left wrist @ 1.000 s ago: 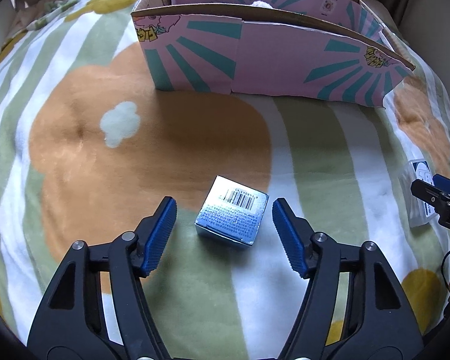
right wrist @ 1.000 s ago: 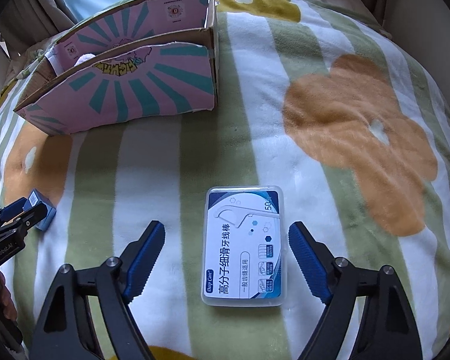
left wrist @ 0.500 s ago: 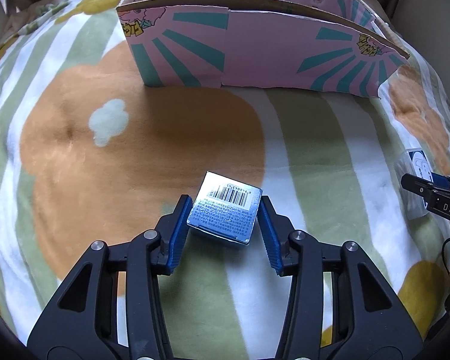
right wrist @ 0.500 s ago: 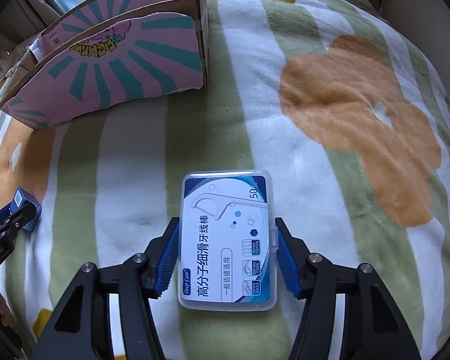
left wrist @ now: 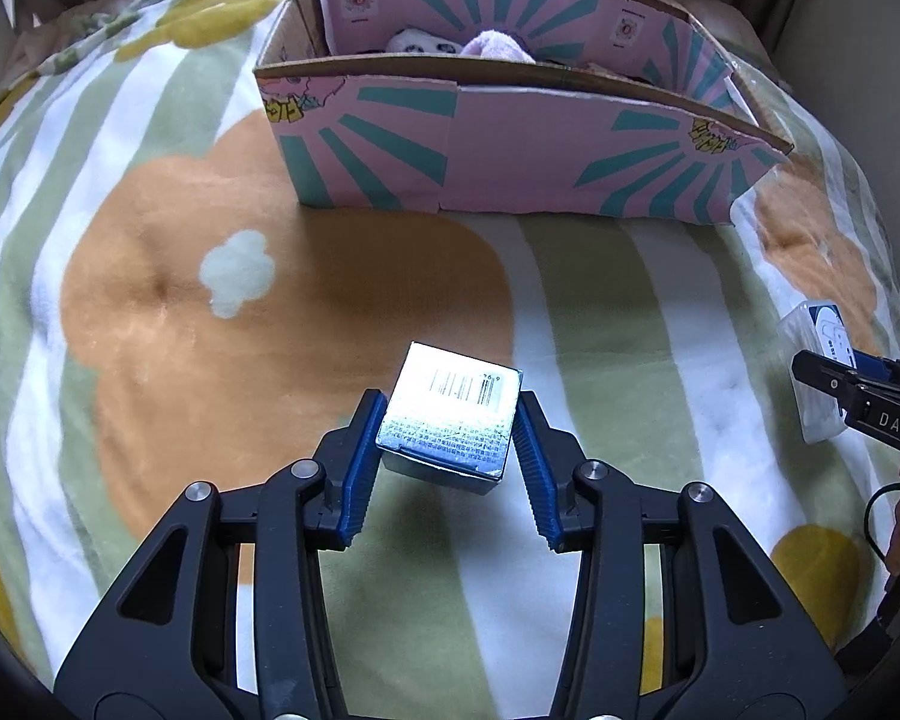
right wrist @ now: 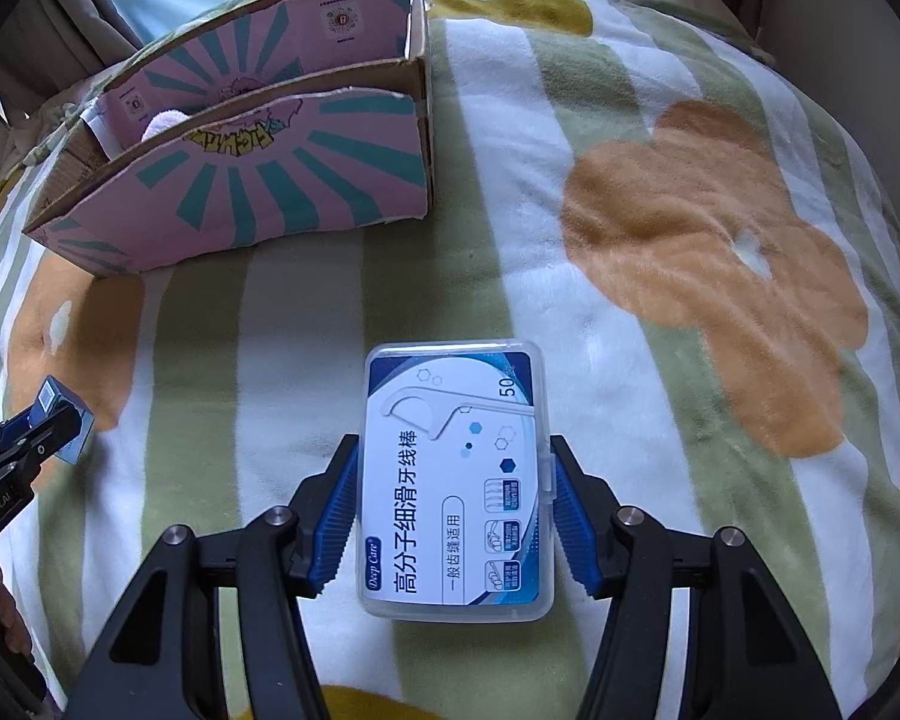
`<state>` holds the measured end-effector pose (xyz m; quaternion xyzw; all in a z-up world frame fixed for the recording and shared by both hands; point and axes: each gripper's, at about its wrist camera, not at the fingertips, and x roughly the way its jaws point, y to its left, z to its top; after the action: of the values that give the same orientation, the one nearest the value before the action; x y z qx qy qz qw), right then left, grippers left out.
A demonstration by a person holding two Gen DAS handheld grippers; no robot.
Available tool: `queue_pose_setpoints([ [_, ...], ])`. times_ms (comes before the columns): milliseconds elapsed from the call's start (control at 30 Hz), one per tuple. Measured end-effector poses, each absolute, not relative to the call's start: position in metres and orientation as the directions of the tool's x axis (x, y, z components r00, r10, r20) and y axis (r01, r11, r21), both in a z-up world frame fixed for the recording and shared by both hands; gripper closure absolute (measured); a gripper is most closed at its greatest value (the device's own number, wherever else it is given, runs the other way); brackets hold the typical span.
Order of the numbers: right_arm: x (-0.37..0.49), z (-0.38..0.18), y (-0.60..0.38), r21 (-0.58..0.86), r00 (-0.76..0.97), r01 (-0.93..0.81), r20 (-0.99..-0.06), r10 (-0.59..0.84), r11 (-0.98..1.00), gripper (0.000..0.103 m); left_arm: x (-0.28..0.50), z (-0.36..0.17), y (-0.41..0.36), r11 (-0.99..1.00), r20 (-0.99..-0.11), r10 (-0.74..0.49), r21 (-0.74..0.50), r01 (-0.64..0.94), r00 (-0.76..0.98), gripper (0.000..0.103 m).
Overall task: Organize objects
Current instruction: 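Grasp the blue cube box with the left tool while the right tool grasps the floss-pick box, then lift and carry the cube box and floss-pick box with both tools into the box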
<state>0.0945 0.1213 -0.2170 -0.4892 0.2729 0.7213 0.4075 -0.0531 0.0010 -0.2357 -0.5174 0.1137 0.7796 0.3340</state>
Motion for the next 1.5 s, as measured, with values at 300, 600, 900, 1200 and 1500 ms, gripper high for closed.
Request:
queue_pose_setpoints([
  [300,0.064,-0.149,0.116,0.025,-0.239,-0.848,-0.909,0.342,-0.529,0.048,-0.056,-0.155,-0.003,-0.759,-0.860,0.428,-0.173,-0.628,-0.280,0.064],
  [600,0.032,-0.066,0.102,0.050,-0.313,-0.804,-0.882,0.351,-0.592,0.048,-0.060,-0.067,-0.008,-0.762,-0.841,0.451,-0.187,-0.620,-0.299,0.064],
  [900,0.016,-0.014,0.080,0.067,-0.364,-0.759,-0.869,0.336,-0.648,0.048,-0.056,-0.013,-0.007,-0.758,-0.833,0.452,-0.171,-0.629,-0.318,0.064],
  [1200,0.014,-0.004,0.085,0.102,-0.390,-0.763,-0.860,0.329,-0.638,0.048,-0.072,0.007,0.003,-0.742,-0.817,0.476,-0.175,-0.647,-0.325,0.064],
  [1500,-0.004,0.006,0.117,0.117,-0.407,-0.775,-0.844,0.350,-0.621,0.048,-0.115,0.016,0.027,-0.739,-0.807,0.484,-0.170,-0.652,-0.338,0.064],
])
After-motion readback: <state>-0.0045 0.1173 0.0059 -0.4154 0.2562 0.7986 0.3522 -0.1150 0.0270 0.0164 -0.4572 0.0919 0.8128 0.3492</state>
